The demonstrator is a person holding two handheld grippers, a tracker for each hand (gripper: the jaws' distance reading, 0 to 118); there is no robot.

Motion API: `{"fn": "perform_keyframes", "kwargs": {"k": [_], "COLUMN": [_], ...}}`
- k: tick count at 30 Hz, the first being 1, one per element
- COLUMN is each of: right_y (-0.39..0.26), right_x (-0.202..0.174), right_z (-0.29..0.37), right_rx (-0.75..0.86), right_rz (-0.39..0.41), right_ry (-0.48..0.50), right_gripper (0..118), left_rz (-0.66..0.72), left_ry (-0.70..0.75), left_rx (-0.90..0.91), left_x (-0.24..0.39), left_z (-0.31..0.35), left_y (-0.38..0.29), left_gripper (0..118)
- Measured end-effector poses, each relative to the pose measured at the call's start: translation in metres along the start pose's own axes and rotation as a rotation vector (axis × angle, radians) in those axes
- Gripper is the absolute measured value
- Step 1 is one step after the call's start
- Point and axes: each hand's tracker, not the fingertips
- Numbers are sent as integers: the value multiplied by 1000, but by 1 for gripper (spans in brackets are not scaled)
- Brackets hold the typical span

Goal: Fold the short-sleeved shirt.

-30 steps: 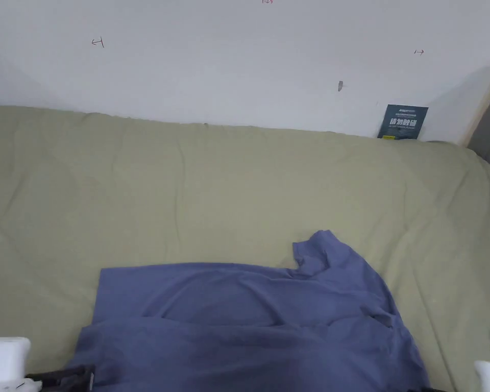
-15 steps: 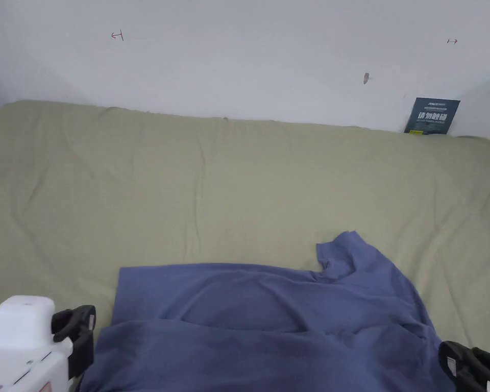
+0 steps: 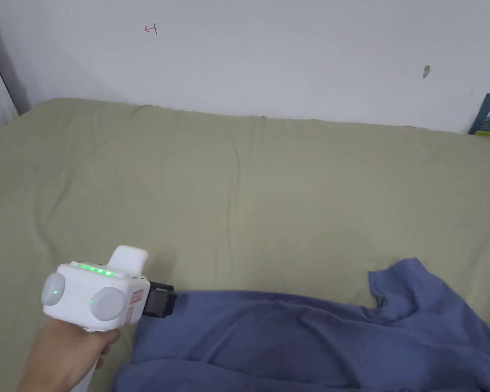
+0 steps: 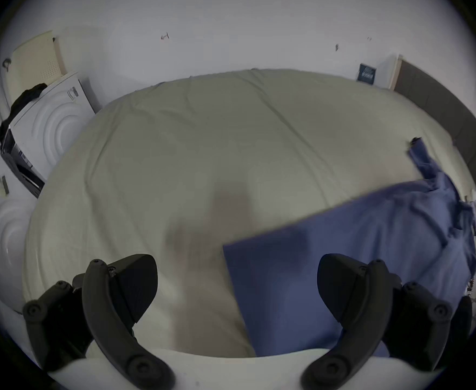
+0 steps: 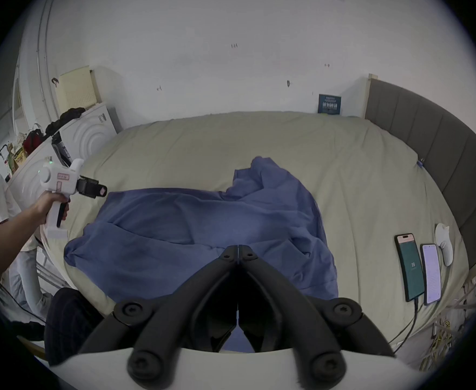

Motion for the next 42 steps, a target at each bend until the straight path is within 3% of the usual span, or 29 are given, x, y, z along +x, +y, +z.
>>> {"fn": "perform_keyframes", "kwargs": {"k": [3, 4, 6, 7, 8, 10, 18, 19, 20, 21, 22, 23, 29, 32, 33, 34, 35, 36, 37, 38, 39, 40, 42], "right_y": [-4, -4, -3, -2, 0, 5, 63, 71, 80, 88, 95, 102, 114, 103, 100, 98, 96, 100, 101, 101, 100, 100, 97], "right_x": [8, 8, 11, 11, 11, 13, 47, 56, 65, 73, 81, 91, 119, 122, 125, 120, 122, 122, 123, 132, 128, 123, 117], "right_z": [-13, -14, -17, -17, -17, -17, -87, -107, -128, -147, -170, -193, -274, -288, -292, -277, -269, -261, -257, -258, -252, -245, -231], "right_rx": [-15, -19, -21, -22, -20, -19, -85, -100, -125, -148, -179, -224, -328, -363, -402, -432, -428, -357, -379, -397, -383, -341, -316], "right_rz": [-17, -24, -30, -30, -28, -22, 82, 98, 106, 113, 116, 121, 177, 229, 204, 163, 99, 111, 82, 34, 73, 126, 145], "right_ry": [2, 3, 5, 5, 5, 10, -4, 0, -18, -51, -74, -71, -141, -114, -96, -72, 29, -39, 7, 64, 20, -1, 14], "right_gripper": [0, 0, 0, 0, 0, 0, 0, 6, 34, 90, 116, 118, 118, 118, 112, 91, 73, 67, 47, 15, 3, 2, 2], "left_rz": [-29, -48, -58, -35, 3, 52, 94, 96, 95, 94, 96, 96, 86, 99, 99, 100, 103, 103, 104, 103, 103, 102, 102], "left_ry": [-15, -24, -82, -41, -72, -83, -186, -184, -185, -192, -204, -214, -219, -210, -205, -202, -197, -196, -196, -196, -197, -191, -190], "left_rx": [-87, -123, -131, -101, -112, -58, 30, 42, 58, 68, 71, 76, 81, 73, 66, 63, 59, 54, 51, 49, 47, 44, 46], "left_x": [7, 0, 4, 6, 3, 2, 17, 20, 25, 27, 29, 31, 33, 29, 28, 26, 24, 25, 25, 24, 23, 25, 24], "left_z": [-32, -44, -50, -44, -35, -24, 45, 53, 60, 67, 74, 81, 87, 83, 82, 81, 81, 80, 80, 79, 78, 78, 76], "left_y": [3, 5, -1, -3, -1, -6, -22, -24, -23, -24, -24, -25, -24, -24, -25, -25, -26, -27, -27, -27, -27, -27, -26], "left_gripper": [112, 104, 78, 74, 62, 1, 1, 1, 1, 1, 1, 1, 1, 1, 1, 1, 1, 1, 1, 1, 1, 1, 1]}}
